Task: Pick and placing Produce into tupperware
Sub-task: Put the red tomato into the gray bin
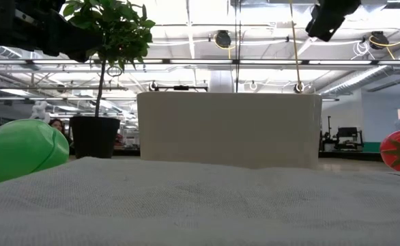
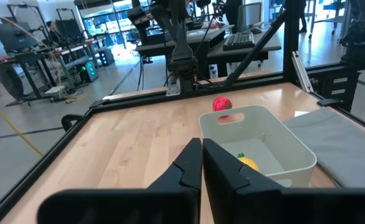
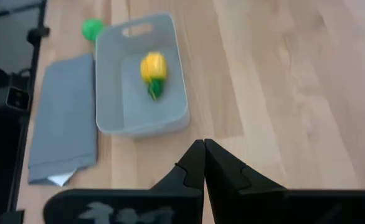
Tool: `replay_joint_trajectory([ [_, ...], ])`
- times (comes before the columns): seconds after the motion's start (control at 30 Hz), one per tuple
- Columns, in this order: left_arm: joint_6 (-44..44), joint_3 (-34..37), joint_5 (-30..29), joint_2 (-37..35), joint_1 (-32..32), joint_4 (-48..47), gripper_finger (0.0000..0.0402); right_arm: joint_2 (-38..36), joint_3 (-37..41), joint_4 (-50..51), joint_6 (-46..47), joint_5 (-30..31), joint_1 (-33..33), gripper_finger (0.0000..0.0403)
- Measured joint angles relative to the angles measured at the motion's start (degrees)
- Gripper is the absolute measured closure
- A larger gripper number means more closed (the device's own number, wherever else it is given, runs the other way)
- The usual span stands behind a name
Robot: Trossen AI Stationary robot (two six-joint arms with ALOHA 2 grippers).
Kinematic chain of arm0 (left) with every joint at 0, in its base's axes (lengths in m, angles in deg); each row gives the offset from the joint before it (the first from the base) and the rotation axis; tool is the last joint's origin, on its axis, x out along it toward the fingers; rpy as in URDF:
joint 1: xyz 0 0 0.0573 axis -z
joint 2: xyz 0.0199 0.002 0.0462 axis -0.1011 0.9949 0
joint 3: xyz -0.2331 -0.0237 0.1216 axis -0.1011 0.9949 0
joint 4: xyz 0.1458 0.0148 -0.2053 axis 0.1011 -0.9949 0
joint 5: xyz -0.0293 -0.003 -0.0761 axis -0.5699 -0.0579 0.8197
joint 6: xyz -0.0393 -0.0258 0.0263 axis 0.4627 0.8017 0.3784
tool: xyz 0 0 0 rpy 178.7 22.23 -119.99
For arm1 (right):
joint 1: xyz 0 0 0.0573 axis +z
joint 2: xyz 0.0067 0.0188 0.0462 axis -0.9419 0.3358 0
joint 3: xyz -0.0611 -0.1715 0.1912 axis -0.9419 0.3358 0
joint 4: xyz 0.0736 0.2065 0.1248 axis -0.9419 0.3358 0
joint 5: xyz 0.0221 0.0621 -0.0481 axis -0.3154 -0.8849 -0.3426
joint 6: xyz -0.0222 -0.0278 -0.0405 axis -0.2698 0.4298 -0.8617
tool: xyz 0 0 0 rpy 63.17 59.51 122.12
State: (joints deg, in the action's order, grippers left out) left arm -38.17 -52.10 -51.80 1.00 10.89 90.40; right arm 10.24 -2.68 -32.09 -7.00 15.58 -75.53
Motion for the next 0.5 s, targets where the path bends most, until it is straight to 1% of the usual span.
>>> replay_joint_trajectory([
  [0.17,0.0,0.0,0.0,0.0,0.0,0.0,0.04,2.1,-1.2,2.58,1.13,-0.34,0.0,0.0403],
  [0.27,0.0,0.0,0.0,0.0,0.0,0.0,0.0392,2.46,-1.2,3.96,-1.95,-2.92,0.0,0.0403],
  [0.37,0.0,0.0,0.0,0.0,-0.01,0.0,0.0381,2.44,-1.2,6.27,-4.67,-3.27,0.02,0.0403],
  [0.5,0.0,0.0,0.0,0.0,0.0,0.0,0.0375,2.44,-1.2,8.74,-5.06,-3.27,0.02,0.0403],
])
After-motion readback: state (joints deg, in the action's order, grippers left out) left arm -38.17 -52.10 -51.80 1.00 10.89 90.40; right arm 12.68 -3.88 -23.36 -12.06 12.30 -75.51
